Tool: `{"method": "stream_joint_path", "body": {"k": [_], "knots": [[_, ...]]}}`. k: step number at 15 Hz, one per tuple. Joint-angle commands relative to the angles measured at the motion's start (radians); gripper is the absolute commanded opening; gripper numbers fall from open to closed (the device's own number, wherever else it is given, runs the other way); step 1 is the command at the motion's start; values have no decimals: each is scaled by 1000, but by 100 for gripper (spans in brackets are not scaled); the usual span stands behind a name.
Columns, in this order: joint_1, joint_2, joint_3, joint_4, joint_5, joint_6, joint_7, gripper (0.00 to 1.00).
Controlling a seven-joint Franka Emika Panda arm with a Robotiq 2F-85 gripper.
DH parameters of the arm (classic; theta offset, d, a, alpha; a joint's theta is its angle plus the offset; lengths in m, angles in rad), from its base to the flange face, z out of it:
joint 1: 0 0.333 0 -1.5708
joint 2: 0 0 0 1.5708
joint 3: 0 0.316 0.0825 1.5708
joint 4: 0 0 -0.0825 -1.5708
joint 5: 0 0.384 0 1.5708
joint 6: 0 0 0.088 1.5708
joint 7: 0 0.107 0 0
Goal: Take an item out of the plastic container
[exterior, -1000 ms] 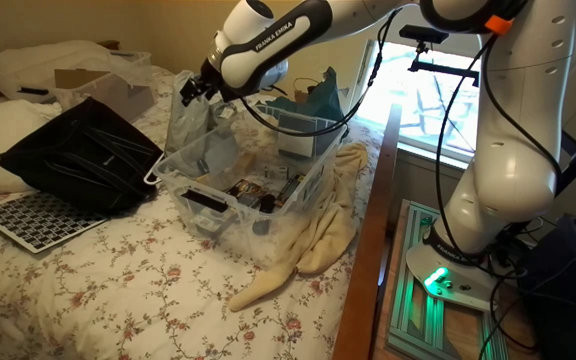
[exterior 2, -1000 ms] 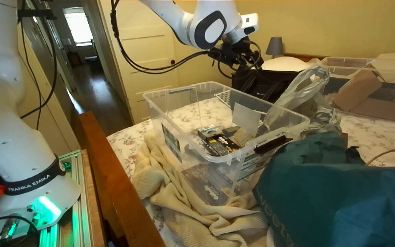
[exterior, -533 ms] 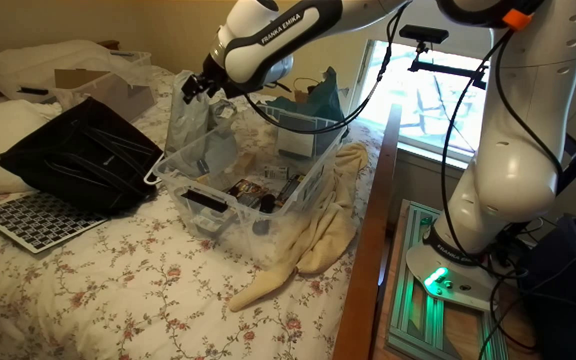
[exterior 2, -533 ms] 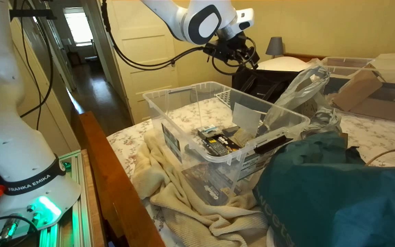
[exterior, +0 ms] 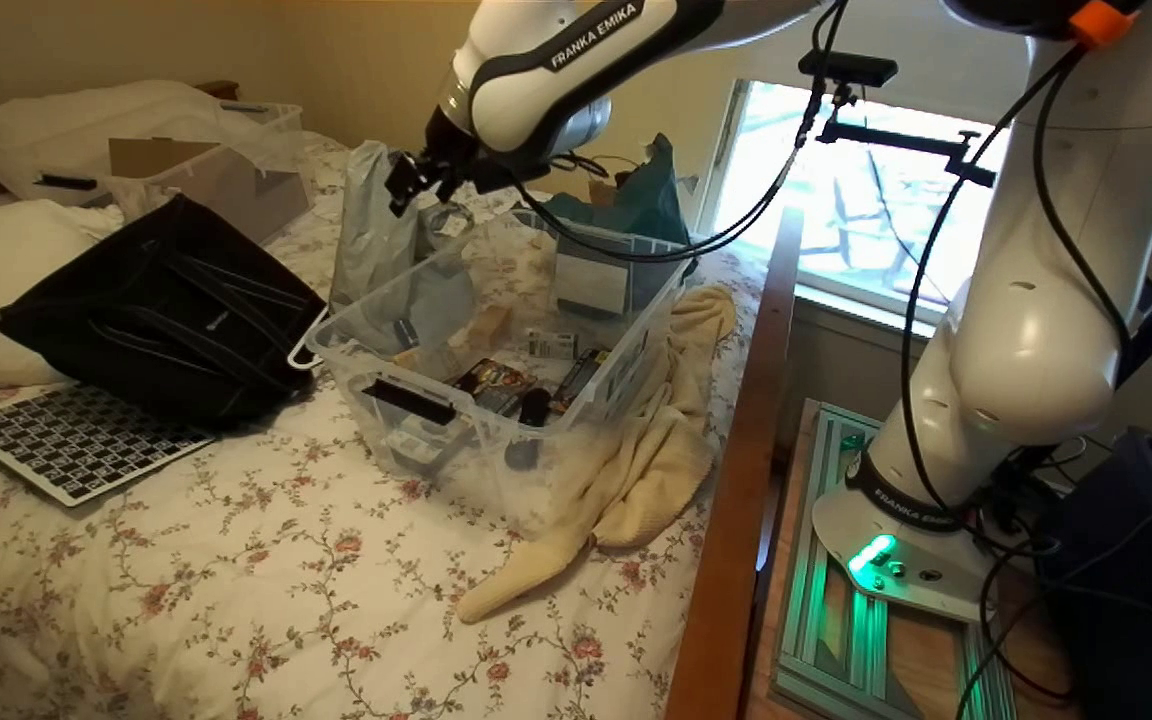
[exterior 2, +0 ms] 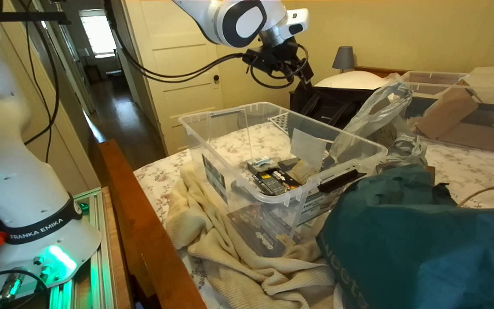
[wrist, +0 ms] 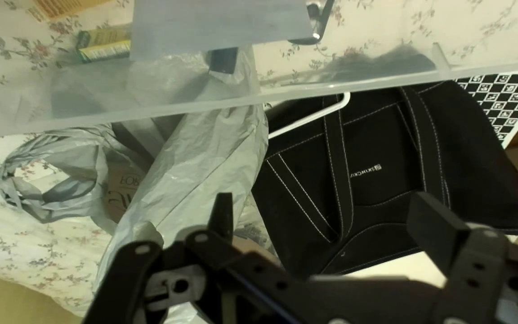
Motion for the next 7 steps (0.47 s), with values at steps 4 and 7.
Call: {"method": "stream_joint_path", "body": {"k": [4,7], "knots": [[28,-43,-41,-33,5,-74,-5,100],[30,-44,-45,-36,5,-77,-5,100]]}}
